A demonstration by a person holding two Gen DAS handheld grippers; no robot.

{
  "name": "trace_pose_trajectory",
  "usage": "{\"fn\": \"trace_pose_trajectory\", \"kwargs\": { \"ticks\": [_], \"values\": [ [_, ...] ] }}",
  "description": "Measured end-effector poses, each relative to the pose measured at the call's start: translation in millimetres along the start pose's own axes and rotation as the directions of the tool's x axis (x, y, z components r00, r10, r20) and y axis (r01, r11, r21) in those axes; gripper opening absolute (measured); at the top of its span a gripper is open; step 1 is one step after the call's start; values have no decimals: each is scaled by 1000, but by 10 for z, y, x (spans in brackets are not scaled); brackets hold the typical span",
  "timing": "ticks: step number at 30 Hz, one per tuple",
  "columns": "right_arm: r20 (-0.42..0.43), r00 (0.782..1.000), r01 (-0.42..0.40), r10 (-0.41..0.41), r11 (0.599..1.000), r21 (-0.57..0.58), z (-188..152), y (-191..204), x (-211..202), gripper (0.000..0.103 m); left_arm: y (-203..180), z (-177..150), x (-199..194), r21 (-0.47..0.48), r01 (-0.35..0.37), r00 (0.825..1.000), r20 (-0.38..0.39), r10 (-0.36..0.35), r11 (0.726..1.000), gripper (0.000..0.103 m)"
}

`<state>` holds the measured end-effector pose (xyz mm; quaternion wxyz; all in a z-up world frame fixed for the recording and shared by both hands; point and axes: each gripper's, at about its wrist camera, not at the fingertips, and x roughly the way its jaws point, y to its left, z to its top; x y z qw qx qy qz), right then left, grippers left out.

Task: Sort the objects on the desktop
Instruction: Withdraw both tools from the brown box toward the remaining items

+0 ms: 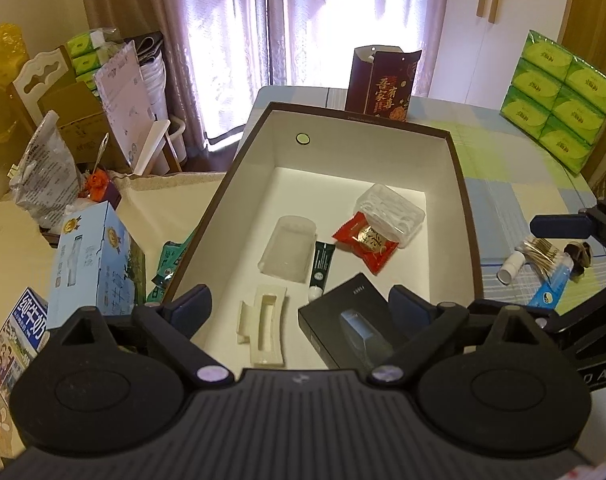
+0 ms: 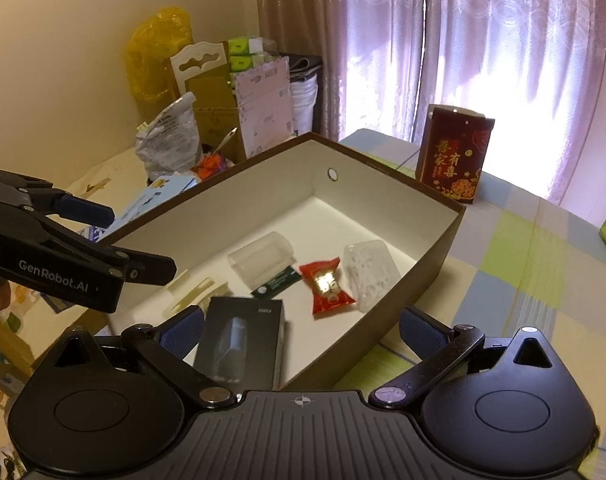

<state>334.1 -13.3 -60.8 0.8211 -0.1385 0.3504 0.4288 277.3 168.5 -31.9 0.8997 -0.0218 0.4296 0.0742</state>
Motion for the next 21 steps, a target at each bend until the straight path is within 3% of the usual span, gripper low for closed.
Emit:
{"fn": "trace_pose_trajectory", "kwargs": {
  "ticks": [21],
  "values": [
    [-26, 998, -64, 63, 997, -44, -434, 215, -500, 101, -299, -600, -557, -41, -51, 999, -22, 50, 998, 93]
  ]
}}
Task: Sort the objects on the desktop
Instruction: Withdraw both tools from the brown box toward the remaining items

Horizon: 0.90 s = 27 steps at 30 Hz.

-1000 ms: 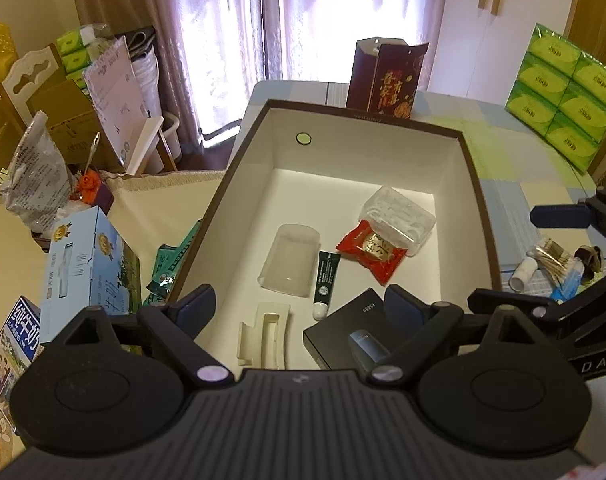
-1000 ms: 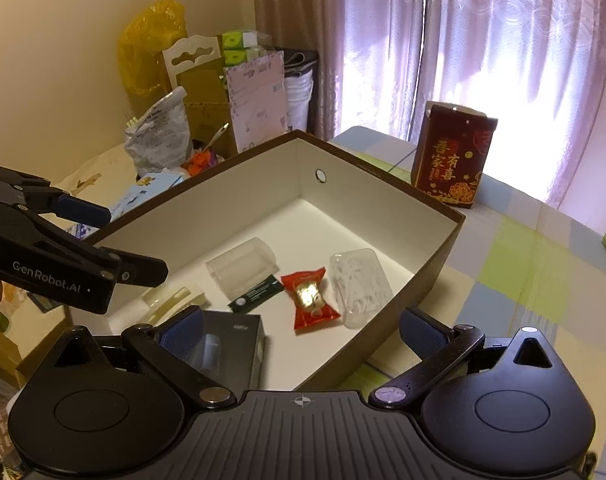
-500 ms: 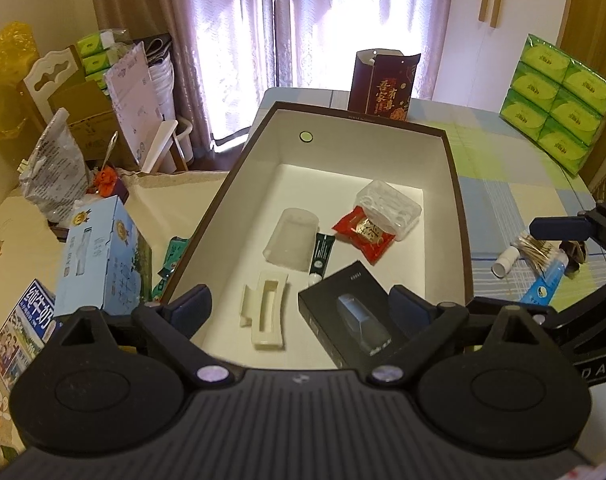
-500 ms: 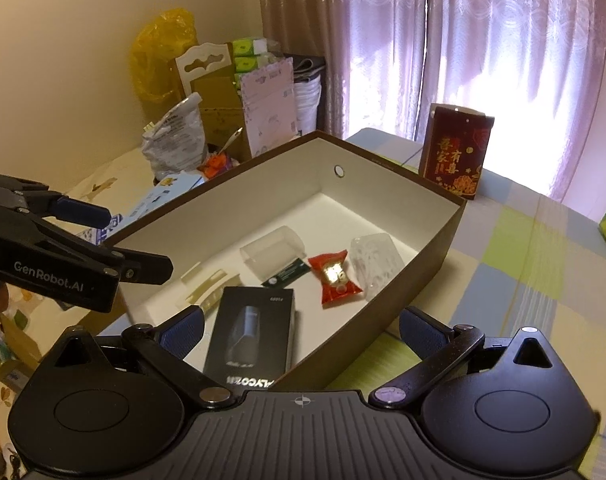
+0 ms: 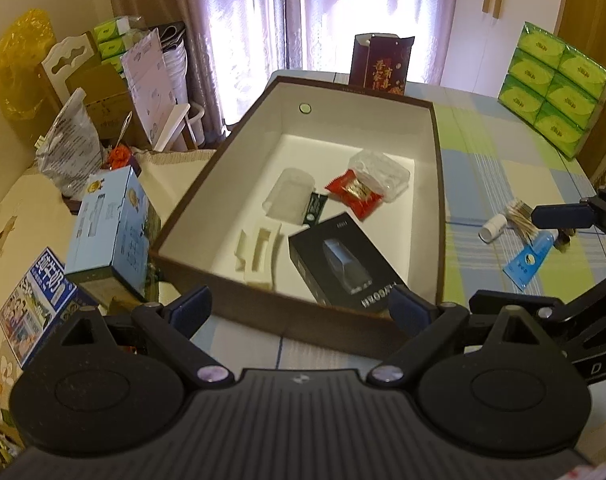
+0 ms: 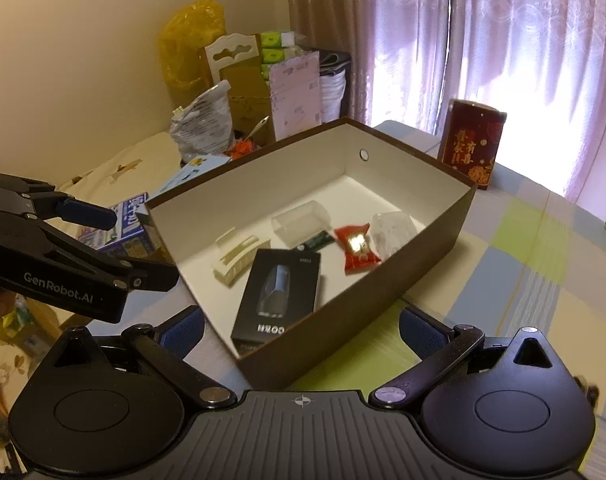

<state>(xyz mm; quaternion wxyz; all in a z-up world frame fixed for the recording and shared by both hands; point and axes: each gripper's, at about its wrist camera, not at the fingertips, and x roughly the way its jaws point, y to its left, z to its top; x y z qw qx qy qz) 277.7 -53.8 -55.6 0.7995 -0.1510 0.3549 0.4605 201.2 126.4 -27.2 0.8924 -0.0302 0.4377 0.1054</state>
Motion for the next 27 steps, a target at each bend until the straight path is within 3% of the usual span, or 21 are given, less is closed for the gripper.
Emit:
{"fn": "trace_pose_trajectory", "kwargs": {
  "ticks": [27],
  "values": [
    [-102, 991, -91, 91, 996, 2, -667, -225, -308, 101, -573, -585, -225, -68, -90, 992, -95, 83, 994, 93]
  ]
}}
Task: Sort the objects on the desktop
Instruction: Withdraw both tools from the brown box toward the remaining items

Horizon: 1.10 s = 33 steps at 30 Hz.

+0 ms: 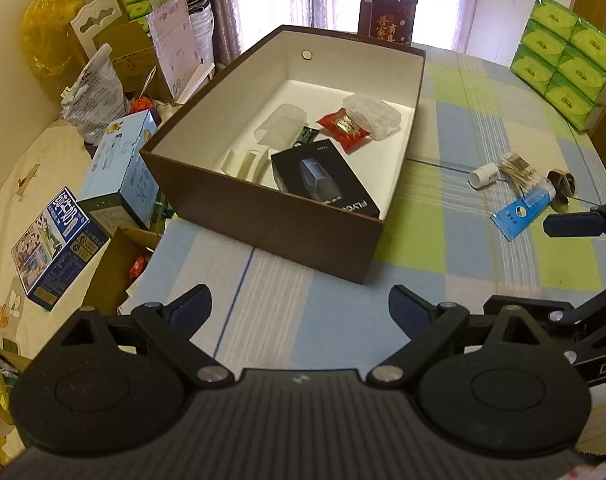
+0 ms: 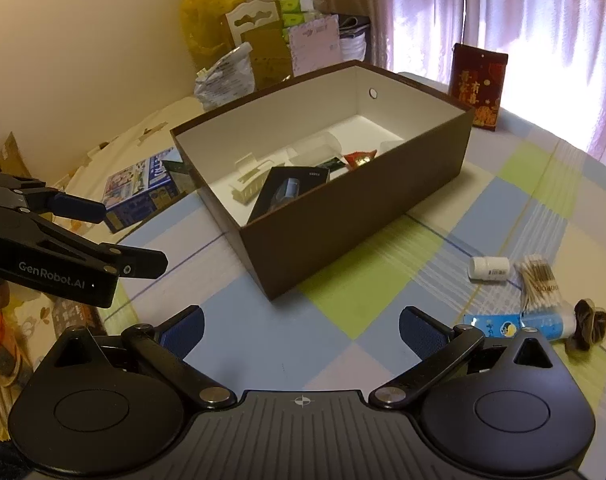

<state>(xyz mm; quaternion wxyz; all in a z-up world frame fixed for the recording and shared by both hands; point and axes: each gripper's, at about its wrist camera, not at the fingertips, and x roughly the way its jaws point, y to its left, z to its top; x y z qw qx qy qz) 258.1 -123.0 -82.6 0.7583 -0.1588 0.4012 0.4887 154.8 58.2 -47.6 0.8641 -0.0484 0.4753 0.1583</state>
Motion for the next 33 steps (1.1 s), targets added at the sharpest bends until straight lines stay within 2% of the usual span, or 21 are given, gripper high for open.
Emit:
{"fn": "trace_pose_trajectory", "kwargs": {
  "ticks": [12, 20, 25, 33],
  "values": [
    [-29, 999, -27, 27, 999, 18, -182, -285, -82, 101, -344, -73, 64, -8, -18, 999, -38, 18, 1000, 93],
    [-39, 999, 4, -1, 998, 65, -315, -600, -185, 101, -668, -51, 178, 13, -1, 998, -61, 2, 1000, 93],
    [-50, 998, 45, -39, 993, 112, -428, -843, -276, 101, -905, 24, 268, 46, 34, 997, -65, -31, 998, 93],
    [-78, 986, 161, -147, 960, 227, -657, -1291, -430, 101, -1378, 135, 474, 144, 140, 988, -88, -128, 980, 93]
  ]
}}
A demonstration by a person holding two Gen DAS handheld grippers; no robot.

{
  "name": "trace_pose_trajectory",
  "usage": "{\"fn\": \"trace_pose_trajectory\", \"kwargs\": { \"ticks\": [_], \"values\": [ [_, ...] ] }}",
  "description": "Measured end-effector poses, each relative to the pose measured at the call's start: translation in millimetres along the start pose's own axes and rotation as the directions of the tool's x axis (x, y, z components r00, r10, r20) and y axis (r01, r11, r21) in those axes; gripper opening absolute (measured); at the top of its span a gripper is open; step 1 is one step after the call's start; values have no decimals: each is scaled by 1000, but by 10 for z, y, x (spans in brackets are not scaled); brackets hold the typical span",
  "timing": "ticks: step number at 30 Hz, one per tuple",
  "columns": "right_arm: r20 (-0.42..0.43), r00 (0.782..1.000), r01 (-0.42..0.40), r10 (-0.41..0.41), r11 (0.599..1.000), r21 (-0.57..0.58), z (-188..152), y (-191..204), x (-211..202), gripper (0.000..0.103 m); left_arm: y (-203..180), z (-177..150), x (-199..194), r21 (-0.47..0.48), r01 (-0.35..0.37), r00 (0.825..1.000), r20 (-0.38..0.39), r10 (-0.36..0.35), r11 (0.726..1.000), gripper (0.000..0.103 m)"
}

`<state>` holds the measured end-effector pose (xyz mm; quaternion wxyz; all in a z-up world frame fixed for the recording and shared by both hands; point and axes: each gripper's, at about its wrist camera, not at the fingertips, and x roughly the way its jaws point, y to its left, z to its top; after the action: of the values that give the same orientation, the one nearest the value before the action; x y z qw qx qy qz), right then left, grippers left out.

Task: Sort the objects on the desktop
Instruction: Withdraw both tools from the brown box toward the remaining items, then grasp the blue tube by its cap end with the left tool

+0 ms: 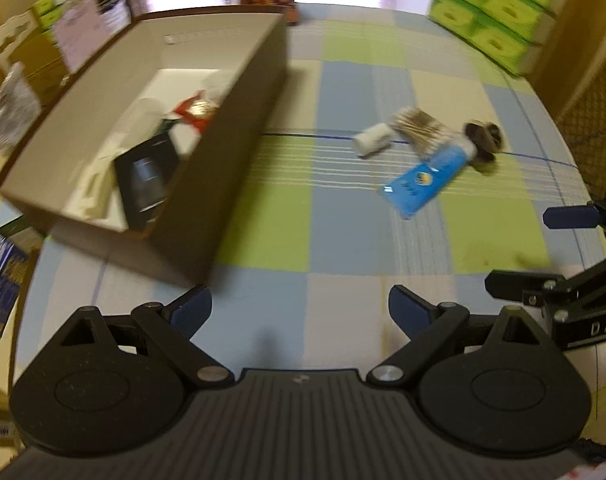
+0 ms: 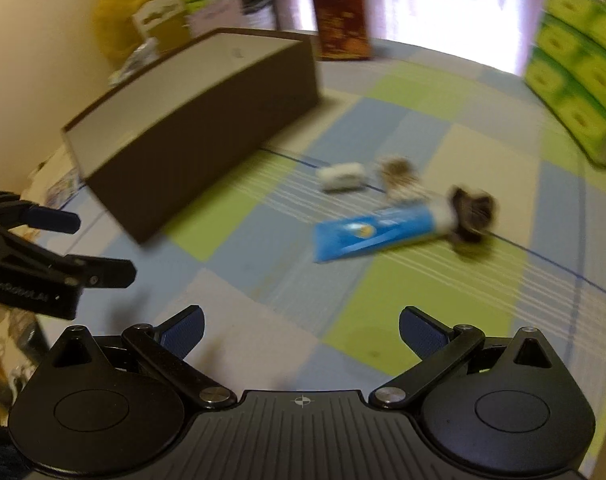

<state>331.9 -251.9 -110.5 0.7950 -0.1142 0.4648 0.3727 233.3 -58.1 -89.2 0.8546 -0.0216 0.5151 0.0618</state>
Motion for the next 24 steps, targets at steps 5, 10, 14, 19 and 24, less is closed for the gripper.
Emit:
{"fn": "trace_pose_trajectory", "kwargs": {
  "ticks": [5, 10, 14, 19, 24],
  "values": [
    [-2, 998, 61, -61, 996, 66, -64, -271, -64, 101, -189, 110, 168, 64, 42, 999, -4, -42, 997, 93],
    [-8, 994, 106, -106, 987, 121, -115, -478, -81, 101, -355, 224, 321, 130, 84, 996, 10, -86, 988, 91],
    [-15, 991, 134, -133, 978, 160, -135, -612, -43, 101, -524, 297, 477, 197, 122, 992, 16, -127, 973, 89],
    [-43, 984, 177, -171, 961, 213, -204, -810, 32, 101, -742, 380, 809, 284, 149, 988, -13, -151, 947, 87],
    [-77, 977, 214, -200, 940, 265, -306, -1005, 75, 101, -895, 487, 1034, 344, 165, 985, -15, -171, 924, 82]
  ]
}}
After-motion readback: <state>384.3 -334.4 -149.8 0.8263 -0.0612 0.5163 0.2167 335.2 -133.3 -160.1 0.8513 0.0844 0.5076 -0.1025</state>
